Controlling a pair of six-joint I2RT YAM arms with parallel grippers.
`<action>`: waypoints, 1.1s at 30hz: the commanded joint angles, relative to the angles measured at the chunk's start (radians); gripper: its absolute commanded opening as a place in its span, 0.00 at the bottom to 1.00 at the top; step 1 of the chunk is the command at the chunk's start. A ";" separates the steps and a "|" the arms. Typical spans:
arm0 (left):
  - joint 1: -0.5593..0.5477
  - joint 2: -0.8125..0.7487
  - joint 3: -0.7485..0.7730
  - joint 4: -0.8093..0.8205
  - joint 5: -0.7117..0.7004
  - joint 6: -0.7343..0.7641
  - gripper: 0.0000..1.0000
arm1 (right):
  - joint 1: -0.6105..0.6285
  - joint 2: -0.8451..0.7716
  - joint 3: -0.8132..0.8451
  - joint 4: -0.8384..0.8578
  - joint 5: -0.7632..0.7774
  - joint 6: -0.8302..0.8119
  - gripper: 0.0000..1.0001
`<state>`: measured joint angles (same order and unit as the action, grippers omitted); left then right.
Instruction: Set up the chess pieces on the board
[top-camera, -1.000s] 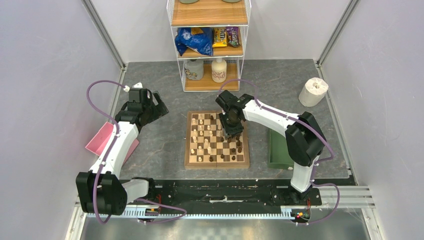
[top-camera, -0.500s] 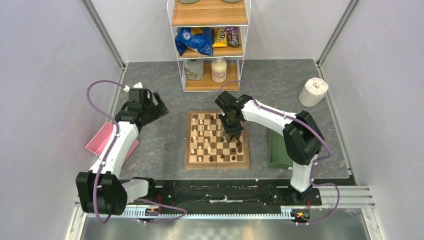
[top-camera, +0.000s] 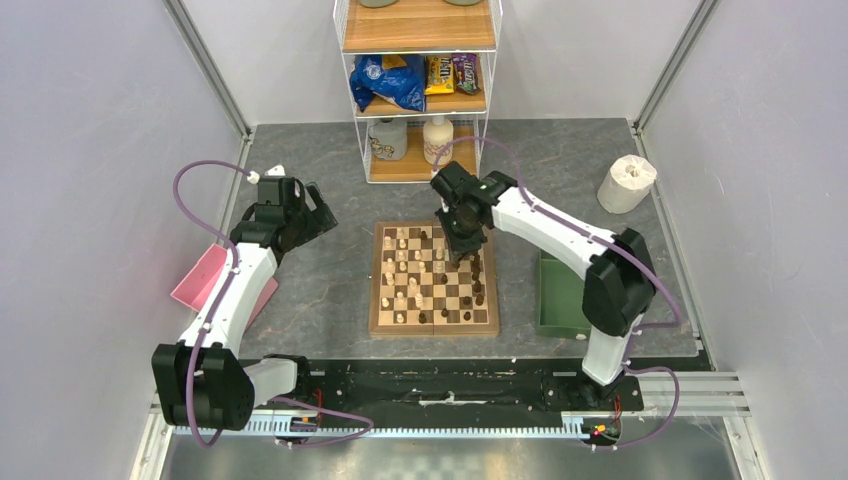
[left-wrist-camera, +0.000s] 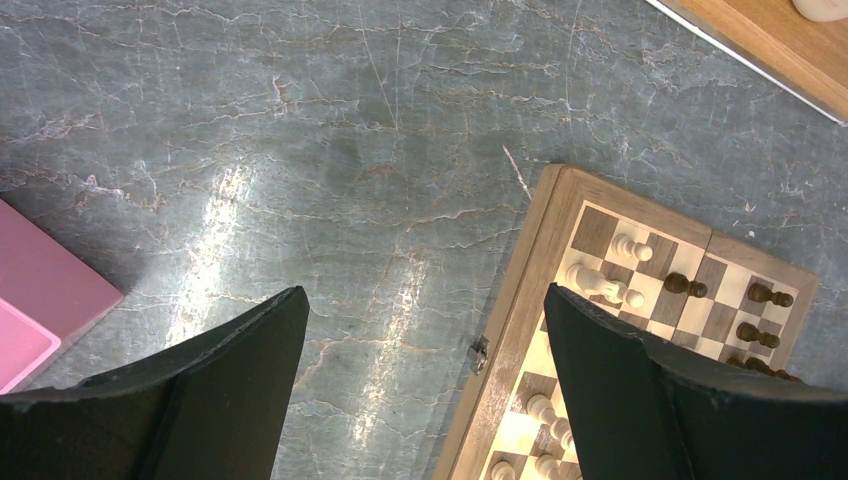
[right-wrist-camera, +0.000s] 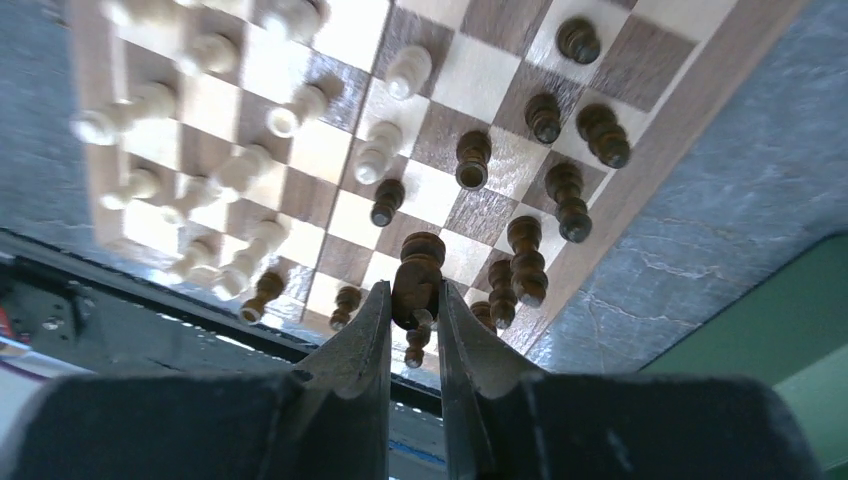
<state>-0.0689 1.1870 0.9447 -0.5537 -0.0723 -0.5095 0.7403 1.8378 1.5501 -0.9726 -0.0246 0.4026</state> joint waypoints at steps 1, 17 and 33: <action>0.001 -0.014 0.016 -0.006 0.005 0.026 0.95 | -0.042 -0.113 0.106 -0.045 0.058 -0.012 0.18; 0.001 -0.033 0.002 -0.005 0.019 0.025 0.95 | -0.231 0.106 0.188 0.070 0.008 -0.047 0.18; 0.001 -0.030 -0.004 0.005 0.027 0.018 0.95 | -0.234 0.173 0.125 0.107 -0.005 -0.034 0.18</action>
<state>-0.0689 1.1778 0.9424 -0.5537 -0.0673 -0.5091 0.5083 1.9965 1.6852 -0.8894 -0.0120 0.3729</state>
